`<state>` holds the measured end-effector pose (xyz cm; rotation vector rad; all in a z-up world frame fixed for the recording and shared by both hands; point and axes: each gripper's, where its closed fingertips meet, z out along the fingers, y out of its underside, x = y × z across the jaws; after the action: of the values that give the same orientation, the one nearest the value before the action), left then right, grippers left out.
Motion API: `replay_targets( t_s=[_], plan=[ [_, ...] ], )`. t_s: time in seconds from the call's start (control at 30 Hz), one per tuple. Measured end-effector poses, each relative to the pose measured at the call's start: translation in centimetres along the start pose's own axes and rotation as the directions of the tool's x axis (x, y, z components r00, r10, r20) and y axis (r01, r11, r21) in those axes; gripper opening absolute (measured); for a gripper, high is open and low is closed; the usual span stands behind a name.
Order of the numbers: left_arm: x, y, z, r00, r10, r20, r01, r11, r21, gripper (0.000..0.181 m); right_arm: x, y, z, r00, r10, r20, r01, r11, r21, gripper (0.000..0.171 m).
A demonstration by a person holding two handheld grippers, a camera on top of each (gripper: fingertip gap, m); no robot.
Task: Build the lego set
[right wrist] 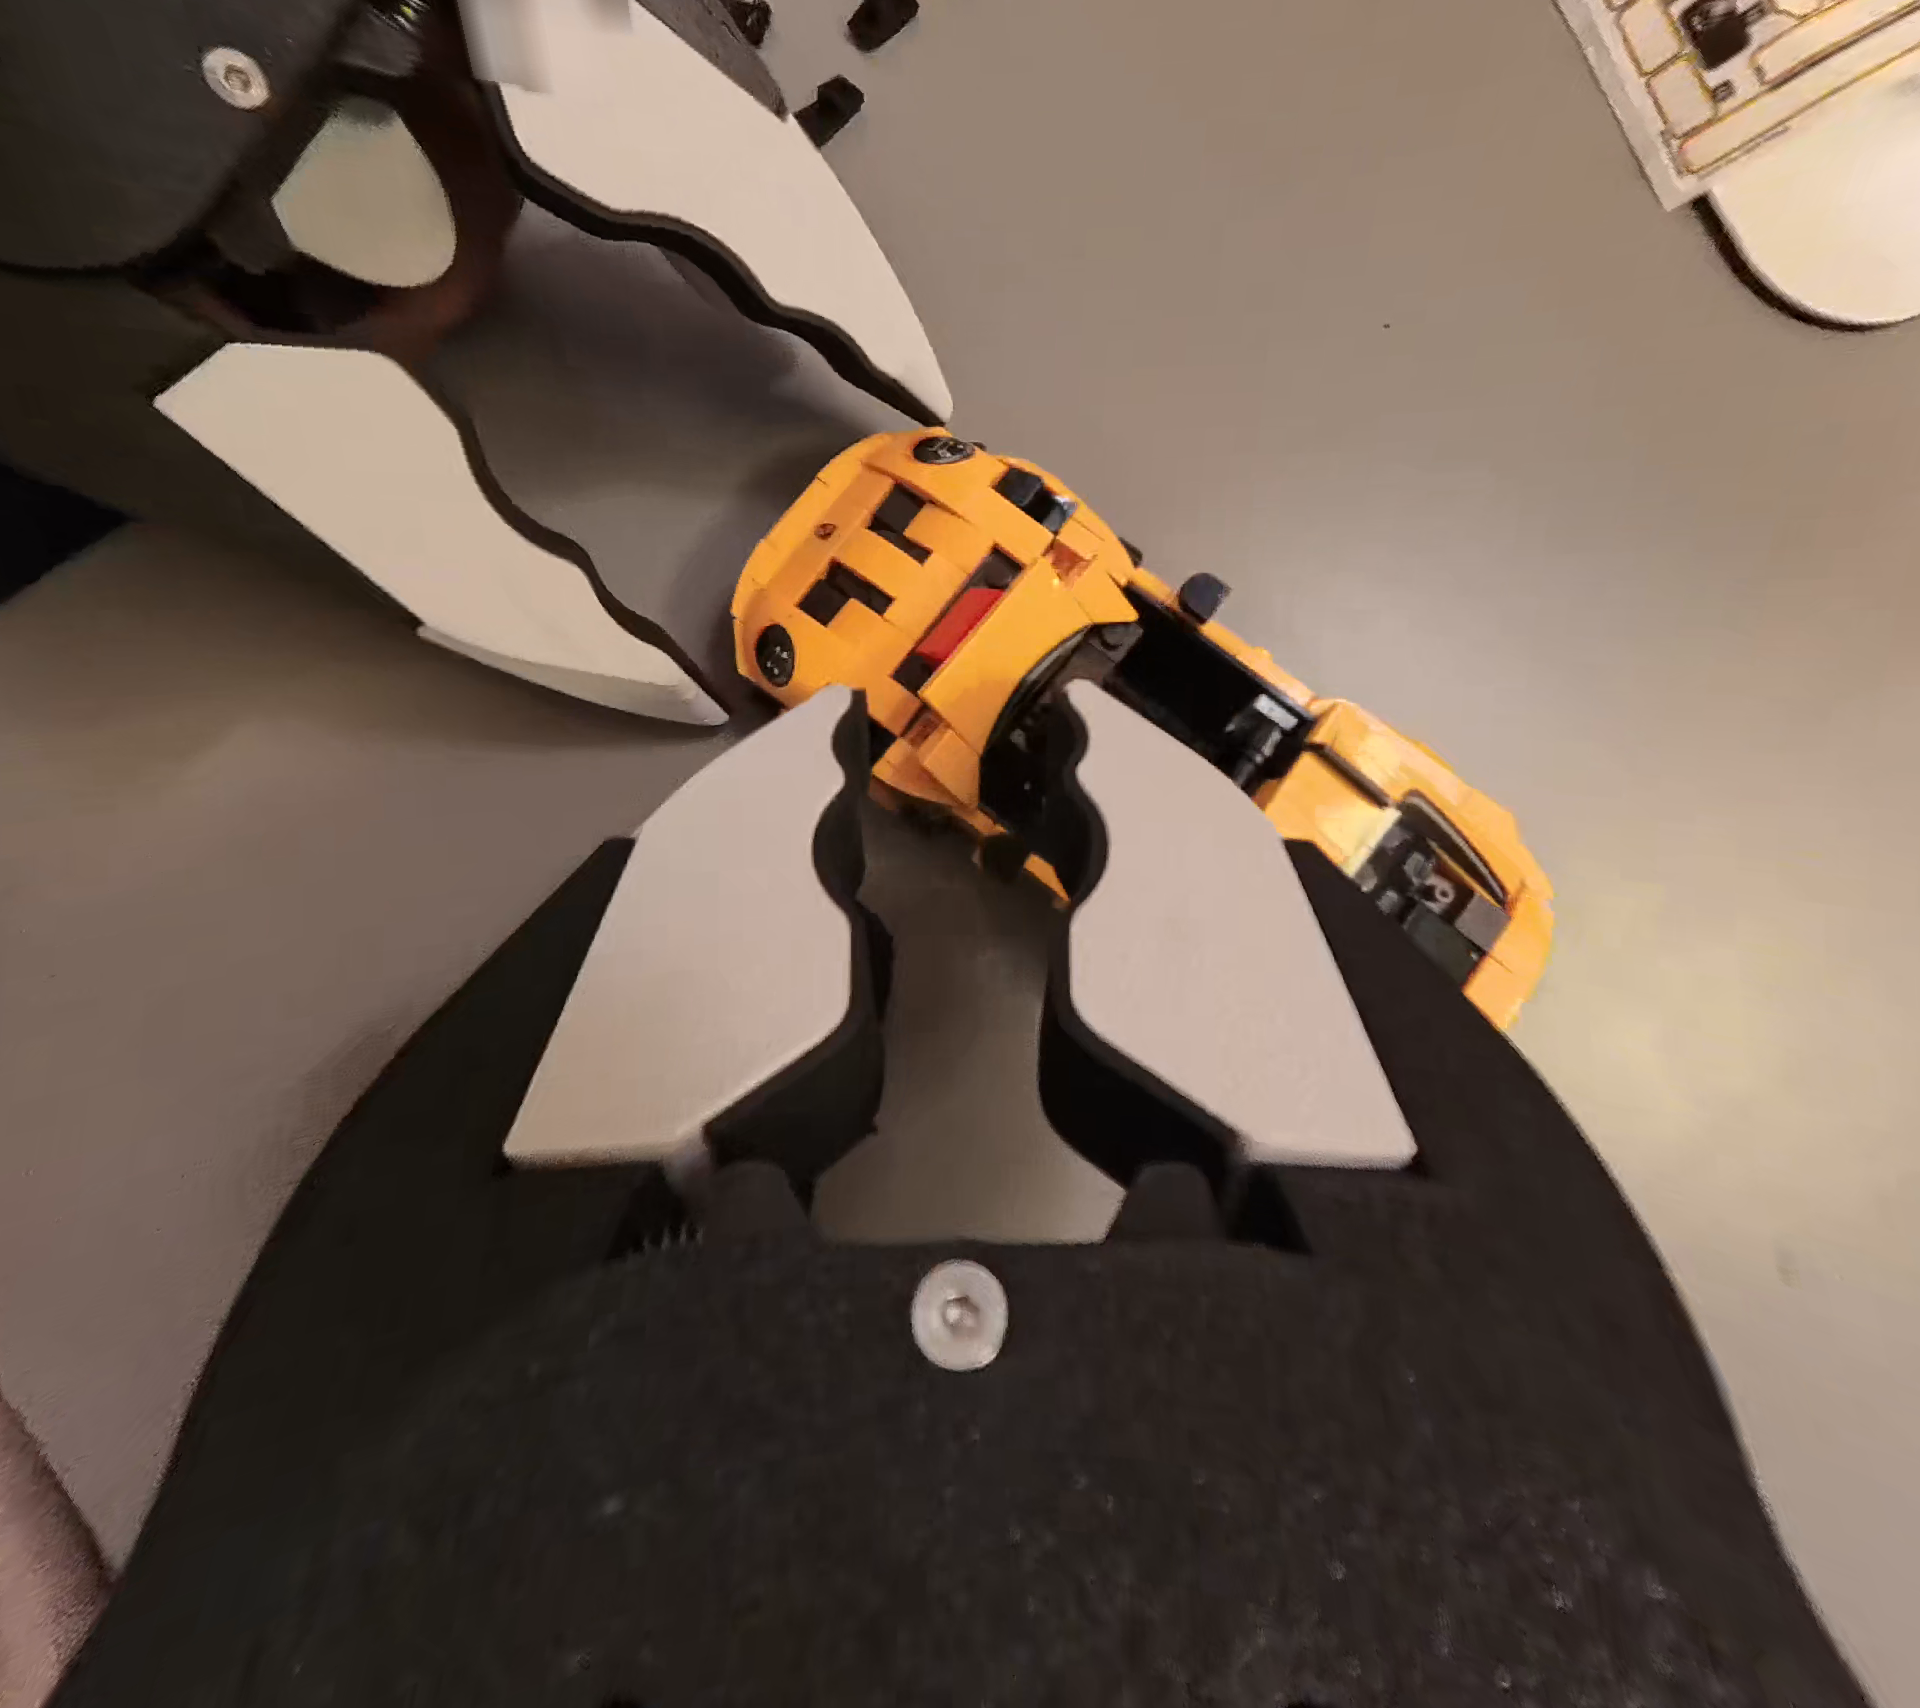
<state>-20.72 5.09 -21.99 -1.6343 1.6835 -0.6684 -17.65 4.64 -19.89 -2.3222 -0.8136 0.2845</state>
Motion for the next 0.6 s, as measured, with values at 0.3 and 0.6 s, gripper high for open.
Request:
replay_targets(
  t_s=[0.3, 0.6],
  plan=[
    [-0.1, 0.5, -0.2, 1.000, 0.016, 0.015, -0.015, 0.999, -0.031, 0.068, 0.2, -1.2, -1.4, 1.000, 0.014, 0.012, -0.015, 0.996, 0.089, 0.016],
    [-0.1, 0.4, -0.2, 1.000, -0.005, 0.004, 0.006, 1.000, -0.021, 0.071, 17.3, 3.1, -7.1, 0.959, 0.041, -0.279, -0.024, 0.998, 0.064, 0.017]
  ],
)
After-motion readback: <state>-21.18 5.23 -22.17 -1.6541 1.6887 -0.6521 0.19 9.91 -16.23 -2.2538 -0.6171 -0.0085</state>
